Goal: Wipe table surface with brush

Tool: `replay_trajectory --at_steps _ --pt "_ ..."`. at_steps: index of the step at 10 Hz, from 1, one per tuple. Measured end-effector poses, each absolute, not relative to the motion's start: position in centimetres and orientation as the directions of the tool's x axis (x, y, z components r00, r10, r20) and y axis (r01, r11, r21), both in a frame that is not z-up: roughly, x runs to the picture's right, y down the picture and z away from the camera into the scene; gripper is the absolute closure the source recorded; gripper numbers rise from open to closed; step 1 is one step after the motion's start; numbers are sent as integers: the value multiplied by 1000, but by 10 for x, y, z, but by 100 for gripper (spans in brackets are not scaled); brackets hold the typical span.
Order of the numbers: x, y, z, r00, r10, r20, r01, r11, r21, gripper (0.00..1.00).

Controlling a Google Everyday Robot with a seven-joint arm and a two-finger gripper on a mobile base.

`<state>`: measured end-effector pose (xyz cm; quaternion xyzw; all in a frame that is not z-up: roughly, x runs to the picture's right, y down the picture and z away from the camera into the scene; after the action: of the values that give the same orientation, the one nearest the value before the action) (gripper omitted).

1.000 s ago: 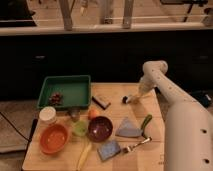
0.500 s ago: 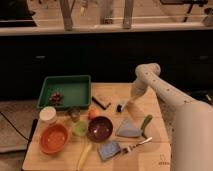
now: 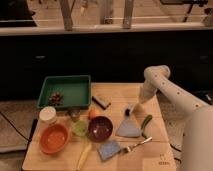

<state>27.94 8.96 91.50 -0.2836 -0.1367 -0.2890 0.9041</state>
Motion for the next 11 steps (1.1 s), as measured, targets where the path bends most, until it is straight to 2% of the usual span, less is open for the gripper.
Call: replay_trajectory --at_steps 3,5,8,11 --pt "306 67 937 867 -385 317 496 731 -469 98" --pt "290 52 955 881 -365 301 470 750 -466 98" --pt "255 44 964 874 -366 320 480 755 -447 98" --pt "206 44 957 810 -424 405 572 721 -390 98"
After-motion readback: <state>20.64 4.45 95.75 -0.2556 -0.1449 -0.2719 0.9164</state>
